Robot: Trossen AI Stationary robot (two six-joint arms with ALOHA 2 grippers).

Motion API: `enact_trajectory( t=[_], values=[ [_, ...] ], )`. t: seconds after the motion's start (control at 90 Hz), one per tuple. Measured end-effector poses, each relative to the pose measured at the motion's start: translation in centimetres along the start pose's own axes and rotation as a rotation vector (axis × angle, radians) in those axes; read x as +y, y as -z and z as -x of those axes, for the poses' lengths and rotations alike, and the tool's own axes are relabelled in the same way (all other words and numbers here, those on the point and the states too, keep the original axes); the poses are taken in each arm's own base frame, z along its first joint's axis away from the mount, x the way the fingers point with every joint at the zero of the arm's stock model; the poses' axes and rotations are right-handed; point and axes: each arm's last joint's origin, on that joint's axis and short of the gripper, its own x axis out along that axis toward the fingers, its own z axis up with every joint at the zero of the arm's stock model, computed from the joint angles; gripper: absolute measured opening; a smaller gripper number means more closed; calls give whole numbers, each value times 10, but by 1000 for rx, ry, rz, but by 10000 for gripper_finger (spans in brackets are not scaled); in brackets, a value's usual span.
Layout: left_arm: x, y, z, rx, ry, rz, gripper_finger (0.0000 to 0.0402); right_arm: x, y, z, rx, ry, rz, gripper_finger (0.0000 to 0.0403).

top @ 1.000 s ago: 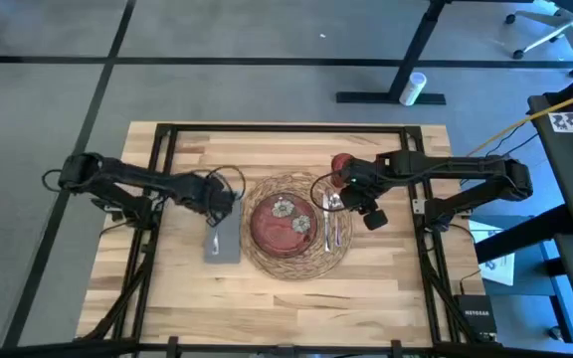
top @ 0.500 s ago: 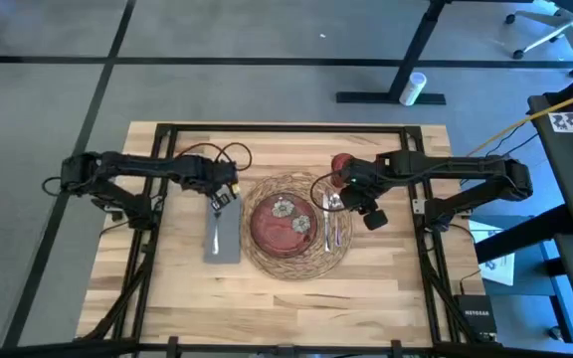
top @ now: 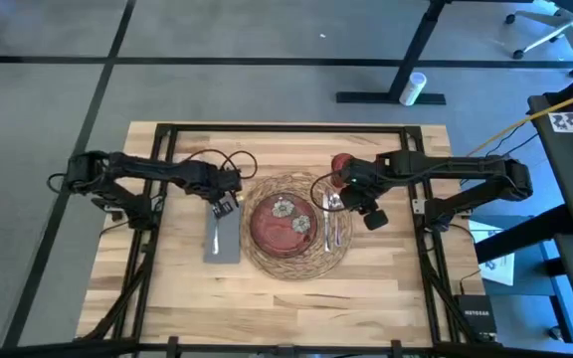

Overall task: Set table place
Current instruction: Adjust the silver fork on the gray table napkin

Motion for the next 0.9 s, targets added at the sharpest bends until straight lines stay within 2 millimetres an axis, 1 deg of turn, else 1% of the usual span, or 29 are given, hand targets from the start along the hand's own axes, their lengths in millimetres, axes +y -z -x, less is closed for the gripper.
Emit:
enact_trajectory(
  t=[0.533,0.9],
  values=[
    [-17,5,6,-13,35,-11,0,0,0,0,1,0,0,115],
    [-17,6,6,-12,35,6,0,0,0,0,0,0,5,115]
  ],
)
